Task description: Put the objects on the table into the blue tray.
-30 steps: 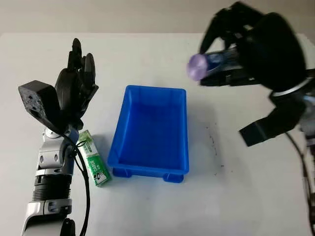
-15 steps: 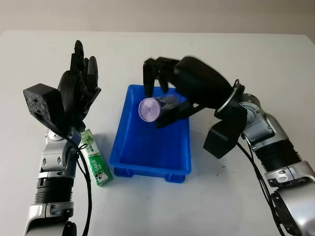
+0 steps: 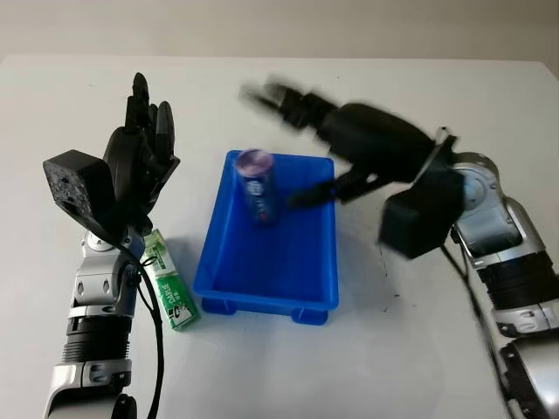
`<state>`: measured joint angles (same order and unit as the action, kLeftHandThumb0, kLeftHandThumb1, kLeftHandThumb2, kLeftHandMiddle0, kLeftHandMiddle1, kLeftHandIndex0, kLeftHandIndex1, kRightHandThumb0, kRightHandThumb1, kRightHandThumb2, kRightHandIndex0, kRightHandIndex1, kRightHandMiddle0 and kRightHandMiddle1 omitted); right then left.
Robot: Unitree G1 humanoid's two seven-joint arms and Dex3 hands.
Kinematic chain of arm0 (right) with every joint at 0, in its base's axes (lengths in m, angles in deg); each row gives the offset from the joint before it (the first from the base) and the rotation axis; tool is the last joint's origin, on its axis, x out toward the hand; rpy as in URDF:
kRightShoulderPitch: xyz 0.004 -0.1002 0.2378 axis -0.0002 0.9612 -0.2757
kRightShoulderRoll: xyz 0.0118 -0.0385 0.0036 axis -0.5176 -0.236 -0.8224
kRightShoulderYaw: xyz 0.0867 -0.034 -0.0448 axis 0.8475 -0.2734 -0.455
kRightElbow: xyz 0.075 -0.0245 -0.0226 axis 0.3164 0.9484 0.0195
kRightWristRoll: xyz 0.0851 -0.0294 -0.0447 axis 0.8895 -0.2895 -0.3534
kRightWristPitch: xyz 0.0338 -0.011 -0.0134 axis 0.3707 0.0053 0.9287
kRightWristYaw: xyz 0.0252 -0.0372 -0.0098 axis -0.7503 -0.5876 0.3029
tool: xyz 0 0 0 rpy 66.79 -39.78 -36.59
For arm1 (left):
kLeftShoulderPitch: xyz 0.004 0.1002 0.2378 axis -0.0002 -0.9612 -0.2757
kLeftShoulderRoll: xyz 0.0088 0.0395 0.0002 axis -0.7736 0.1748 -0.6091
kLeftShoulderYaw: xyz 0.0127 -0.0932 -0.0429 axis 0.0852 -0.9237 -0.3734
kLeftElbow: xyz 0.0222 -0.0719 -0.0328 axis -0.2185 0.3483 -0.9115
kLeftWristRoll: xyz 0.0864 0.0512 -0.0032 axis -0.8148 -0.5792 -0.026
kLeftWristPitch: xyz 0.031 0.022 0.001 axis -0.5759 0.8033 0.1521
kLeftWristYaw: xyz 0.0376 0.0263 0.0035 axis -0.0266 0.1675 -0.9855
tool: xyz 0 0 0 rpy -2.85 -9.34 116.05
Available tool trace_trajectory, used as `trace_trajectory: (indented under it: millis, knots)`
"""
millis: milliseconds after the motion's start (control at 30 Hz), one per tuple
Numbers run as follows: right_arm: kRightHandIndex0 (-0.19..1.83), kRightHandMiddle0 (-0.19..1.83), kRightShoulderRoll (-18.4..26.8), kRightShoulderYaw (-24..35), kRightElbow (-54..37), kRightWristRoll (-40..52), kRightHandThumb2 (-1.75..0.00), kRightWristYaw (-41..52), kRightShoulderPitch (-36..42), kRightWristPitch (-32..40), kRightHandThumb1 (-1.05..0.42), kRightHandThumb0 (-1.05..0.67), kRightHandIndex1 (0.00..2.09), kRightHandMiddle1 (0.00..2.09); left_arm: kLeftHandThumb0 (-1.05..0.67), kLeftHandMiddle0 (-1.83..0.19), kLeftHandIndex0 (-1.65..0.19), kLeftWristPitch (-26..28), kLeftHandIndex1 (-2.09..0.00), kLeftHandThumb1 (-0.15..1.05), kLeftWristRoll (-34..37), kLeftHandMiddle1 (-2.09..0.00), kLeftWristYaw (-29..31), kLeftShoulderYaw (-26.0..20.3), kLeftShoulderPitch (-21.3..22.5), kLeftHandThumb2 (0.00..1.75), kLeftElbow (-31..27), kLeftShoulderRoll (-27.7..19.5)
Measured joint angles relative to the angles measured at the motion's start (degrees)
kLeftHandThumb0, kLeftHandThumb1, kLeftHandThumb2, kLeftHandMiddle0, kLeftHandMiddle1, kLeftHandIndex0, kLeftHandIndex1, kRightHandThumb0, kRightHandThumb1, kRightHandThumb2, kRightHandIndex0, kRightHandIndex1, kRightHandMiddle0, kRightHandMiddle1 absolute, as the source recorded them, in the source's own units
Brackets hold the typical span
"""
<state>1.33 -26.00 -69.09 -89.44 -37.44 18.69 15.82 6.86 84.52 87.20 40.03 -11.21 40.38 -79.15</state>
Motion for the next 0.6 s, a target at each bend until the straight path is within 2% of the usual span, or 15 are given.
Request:
trace_trajectory:
  millis: [200,300,600]
  knots:
    - [-0.19,-0.19,-4.1,8.9,-2.6,13.9,-0.67,-2.2,4.7,16.8,-1.05,-0.8,0.0,0.0,-0.74,0.19,0.19,-0.5,0.0,1.05,-0.1,0.0,0.0,0.0,0.0,0.67,0.1,-0.1]
    - [-0.19,-0.19,-4.5,11.8,-3.2,17.2,-0.66,-3.4,7.8,22.9,-1.05,-0.79,0.0,0.0,-0.75,0.19,0.19,-0.6,0.0,1.05,-0.1,0.0,0.4,-0.1,0.0,0.67,0.1,-0.1]
    - [-0.19,-0.19,-7.4,14.6,-7.3,21.4,-0.69,-6.5,14.3,30.5,-1.05,-0.77,0.0,0.0,-0.76,0.19,0.19,-0.6,0.0,1.05,0.2,0.0,1.1,-0.6,0.1,0.65,0.8,-0.3]
